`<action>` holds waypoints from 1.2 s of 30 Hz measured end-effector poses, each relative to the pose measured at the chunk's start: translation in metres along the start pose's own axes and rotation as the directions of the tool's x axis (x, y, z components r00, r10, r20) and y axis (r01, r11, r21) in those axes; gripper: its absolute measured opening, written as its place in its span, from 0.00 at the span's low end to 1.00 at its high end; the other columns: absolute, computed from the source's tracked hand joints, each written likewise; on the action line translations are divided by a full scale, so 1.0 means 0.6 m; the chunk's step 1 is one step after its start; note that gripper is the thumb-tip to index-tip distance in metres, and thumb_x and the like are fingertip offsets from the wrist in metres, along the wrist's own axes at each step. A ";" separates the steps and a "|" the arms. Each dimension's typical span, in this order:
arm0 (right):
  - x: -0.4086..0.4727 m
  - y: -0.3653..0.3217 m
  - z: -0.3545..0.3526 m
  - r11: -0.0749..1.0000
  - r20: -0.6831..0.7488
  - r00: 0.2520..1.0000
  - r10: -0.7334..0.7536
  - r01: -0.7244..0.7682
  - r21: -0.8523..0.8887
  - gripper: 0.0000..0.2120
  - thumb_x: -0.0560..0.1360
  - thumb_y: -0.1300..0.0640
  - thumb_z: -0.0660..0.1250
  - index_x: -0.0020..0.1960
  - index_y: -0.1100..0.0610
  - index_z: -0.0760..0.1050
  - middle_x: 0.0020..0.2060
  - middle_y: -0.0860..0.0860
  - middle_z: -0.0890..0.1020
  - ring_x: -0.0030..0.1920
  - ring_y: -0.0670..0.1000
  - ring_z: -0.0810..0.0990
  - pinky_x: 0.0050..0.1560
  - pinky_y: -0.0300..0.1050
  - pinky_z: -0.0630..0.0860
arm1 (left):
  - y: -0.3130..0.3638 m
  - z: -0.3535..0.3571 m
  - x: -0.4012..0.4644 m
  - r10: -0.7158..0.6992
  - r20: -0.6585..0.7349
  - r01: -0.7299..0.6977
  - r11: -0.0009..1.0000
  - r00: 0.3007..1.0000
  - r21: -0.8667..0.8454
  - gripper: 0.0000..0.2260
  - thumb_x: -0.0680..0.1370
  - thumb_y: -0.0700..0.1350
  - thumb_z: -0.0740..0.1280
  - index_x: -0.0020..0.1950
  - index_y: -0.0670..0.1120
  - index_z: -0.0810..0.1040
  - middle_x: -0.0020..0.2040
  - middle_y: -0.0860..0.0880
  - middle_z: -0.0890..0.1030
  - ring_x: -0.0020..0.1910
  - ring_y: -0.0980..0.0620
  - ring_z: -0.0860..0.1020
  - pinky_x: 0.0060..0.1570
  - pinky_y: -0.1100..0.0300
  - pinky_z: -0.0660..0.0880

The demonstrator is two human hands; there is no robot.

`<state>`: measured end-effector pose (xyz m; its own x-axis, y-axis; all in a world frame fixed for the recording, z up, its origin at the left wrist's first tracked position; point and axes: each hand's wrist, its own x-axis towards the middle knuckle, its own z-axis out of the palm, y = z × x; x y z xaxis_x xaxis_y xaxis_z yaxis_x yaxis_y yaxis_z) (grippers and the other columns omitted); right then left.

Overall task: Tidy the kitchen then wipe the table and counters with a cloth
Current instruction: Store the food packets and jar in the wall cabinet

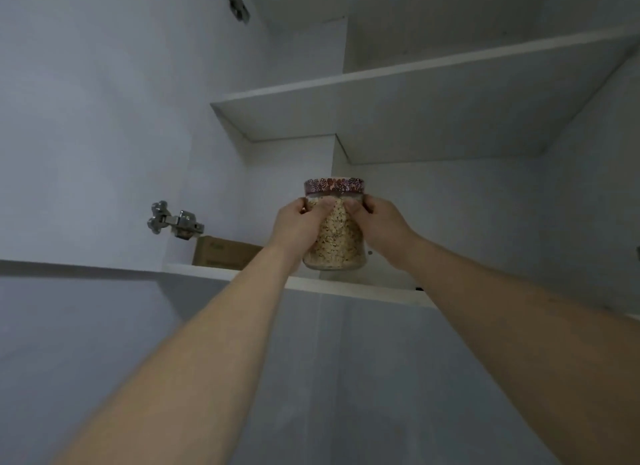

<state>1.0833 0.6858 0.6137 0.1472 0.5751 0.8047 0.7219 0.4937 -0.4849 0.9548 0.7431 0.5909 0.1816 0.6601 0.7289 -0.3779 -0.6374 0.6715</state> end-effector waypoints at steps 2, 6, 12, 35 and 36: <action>0.012 0.024 0.007 0.997 0.015 0.999 0.037 -0.036 -0.072 0.15 0.81 0.48 0.59 0.59 0.57 0.77 0.50 0.52 0.81 0.46 0.49 0.78 0.41 0.42 0.74 | -0.028 0.005 0.013 -0.048 0.000 0.048 0.999 0.999 -0.018 0.05 0.78 0.48 0.68 0.49 0.47 0.79 0.43 0.52 0.82 0.40 0.57 0.81 0.29 0.69 0.75; 0.038 0.062 0.019 0.988 0.037 0.990 0.139 -0.137 -0.070 0.16 0.81 0.50 0.60 0.58 0.60 0.77 0.51 0.54 0.80 0.52 0.53 0.79 0.54 0.48 0.76 | -0.071 0.014 0.044 -0.097 -0.002 0.097 0.994 0.995 -0.053 0.06 0.78 0.47 0.68 0.49 0.45 0.79 0.43 0.50 0.83 0.38 0.57 0.81 0.29 0.67 0.76; 0.045 0.073 0.017 0.960 0.071 0.958 0.278 -0.275 -0.050 0.20 0.80 0.48 0.61 0.62 0.63 0.75 0.58 0.59 0.79 0.58 0.58 0.77 0.63 0.55 0.74 | -0.088 0.024 0.065 -0.130 0.008 0.129 0.988 0.991 0.081 0.15 0.80 0.50 0.66 0.61 0.41 0.76 0.54 0.45 0.81 0.44 0.53 0.80 0.34 0.65 0.76; -0.517 0.157 -0.010 0.805 0.018 0.999 -0.044 0.047 -0.591 0.31 0.79 0.58 0.63 0.77 0.62 0.54 0.75 0.57 0.59 0.76 0.54 0.56 0.76 0.48 0.53 | -0.227 -0.002 -0.429 0.126 0.195 -0.232 0.580 0.973 0.781 0.22 0.81 0.44 0.62 0.74 0.38 0.65 0.72 0.40 0.69 0.72 0.42 0.65 0.71 0.54 0.60; -0.547 0.166 -0.007 0.815 0.030 0.999 0.012 0.008 -0.580 0.31 0.79 0.57 0.63 0.77 0.62 0.53 0.76 0.56 0.58 0.76 0.54 0.55 0.76 0.47 0.52 | -0.239 0.001 -0.456 0.081 0.193 -0.203 0.591 0.978 0.781 0.22 0.82 0.44 0.62 0.74 0.38 0.64 0.72 0.40 0.68 0.72 0.42 0.64 0.71 0.54 0.60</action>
<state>1.1097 0.5433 0.3029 0.1351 0.6004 0.7882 0.9814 0.0285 -0.1899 0.9599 0.6536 0.2954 0.3228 0.5172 0.7927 0.4487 -0.8210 0.3530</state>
